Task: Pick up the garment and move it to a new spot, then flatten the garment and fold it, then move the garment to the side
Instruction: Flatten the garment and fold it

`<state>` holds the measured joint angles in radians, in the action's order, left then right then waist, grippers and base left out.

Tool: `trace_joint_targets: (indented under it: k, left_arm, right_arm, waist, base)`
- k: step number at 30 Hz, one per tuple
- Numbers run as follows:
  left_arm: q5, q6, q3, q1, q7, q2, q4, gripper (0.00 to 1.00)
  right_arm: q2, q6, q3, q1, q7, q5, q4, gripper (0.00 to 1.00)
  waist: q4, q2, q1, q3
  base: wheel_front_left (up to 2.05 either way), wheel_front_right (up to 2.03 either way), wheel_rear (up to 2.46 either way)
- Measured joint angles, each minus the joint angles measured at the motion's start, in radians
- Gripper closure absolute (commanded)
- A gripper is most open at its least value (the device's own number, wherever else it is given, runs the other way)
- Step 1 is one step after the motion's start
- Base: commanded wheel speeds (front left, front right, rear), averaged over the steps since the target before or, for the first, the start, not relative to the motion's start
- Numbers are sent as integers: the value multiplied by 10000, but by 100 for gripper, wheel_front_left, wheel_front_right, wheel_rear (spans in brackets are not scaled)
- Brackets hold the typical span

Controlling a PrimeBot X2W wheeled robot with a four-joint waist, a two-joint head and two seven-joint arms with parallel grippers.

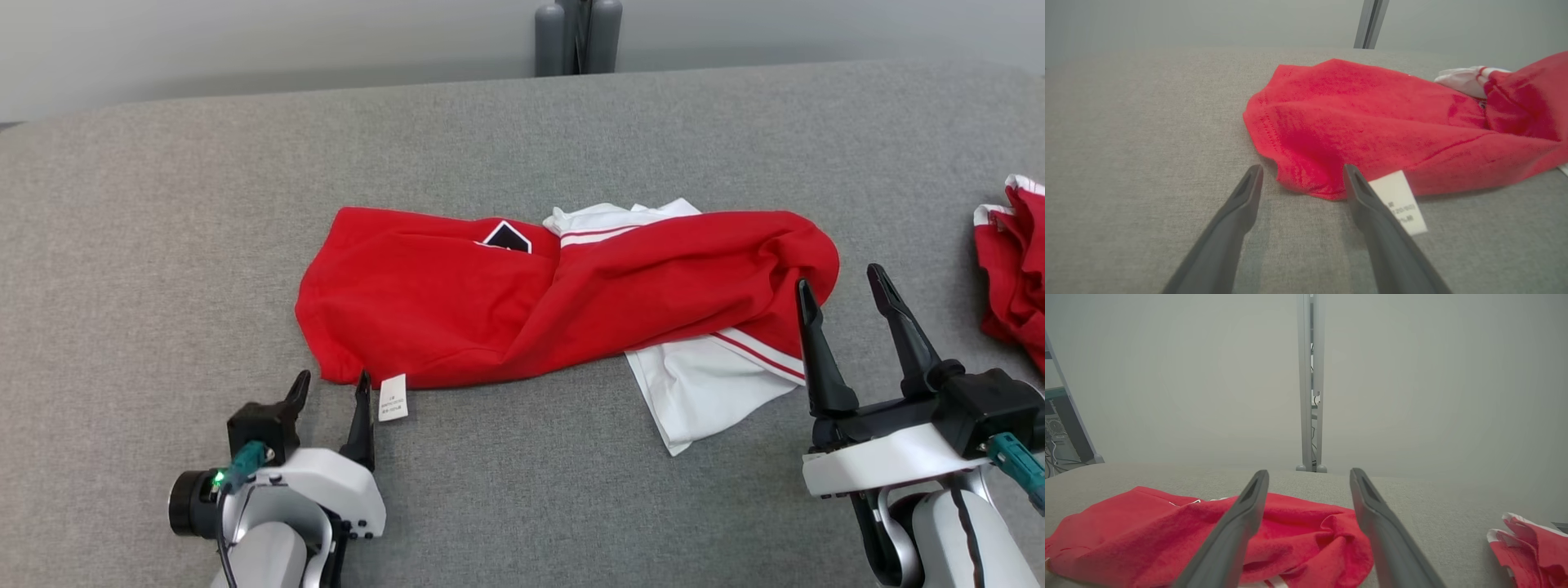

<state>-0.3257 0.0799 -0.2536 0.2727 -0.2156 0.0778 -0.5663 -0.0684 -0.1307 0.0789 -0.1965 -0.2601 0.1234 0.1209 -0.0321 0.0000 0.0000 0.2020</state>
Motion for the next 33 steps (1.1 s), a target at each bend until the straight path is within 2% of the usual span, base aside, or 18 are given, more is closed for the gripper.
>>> trace_joint_targets:
  k: [5, 16, 17, 18, 19, 24, 33]
  left_arm:
    - [-119, -184, 12, 567, 201, 17, -761, 0]
    - [-382, -525, -52, 961, -155, -44, -1363, 0]
    - [-426, -556, -65, 1035, -182, -54, -1409, 11]
    - [-449, -616, -84, 1104, -186, -61, -1455, 61]
    - [-449, -629, -109, 1151, -213, -67, -1511, 100]
    - [-466, -740, -136, 1244, -307, -77, -1684, 100]
    - [-529, -662, 117, 1115, -445, -84, -1239, 100]
  right_arm:
    - [-12, 0, 21, -82, 0, 12, 35, 0]
    - [-17, 0, -56, -186, 0, 29, 111, 0]
    - [-17, 0, -56, -186, 0, 29, 111, 0]
    - [-19, 0, -54, -186, 0, 27, 111, 0]
    - [-19, 0, -54, -186, 0, 27, 111, 0]
    - [-21, 0, -52, -187, 0, 27, 111, 0]
    - [-29, 0, -121, -183, 0, 10, 184, 0]
  waist:
    - [-80, 0, 0, 248]
    - [-65, 0, 0, 365]
    - [-55, 0, 0, 373]
    - [-47, 0, 0, 379]
    - [-41, 0, 0, 383]
    - [-23, 0, 1, 379]
    - [90, 0, 0, 215]
  base:
    - [0, 0, 0]
    - [0, 0, 0]
    - [0, 0, 0]
    - [0, 0, 0]
    - [0, 0, 0]
    - [0, 0, 0]
    - [0, 0, 0]
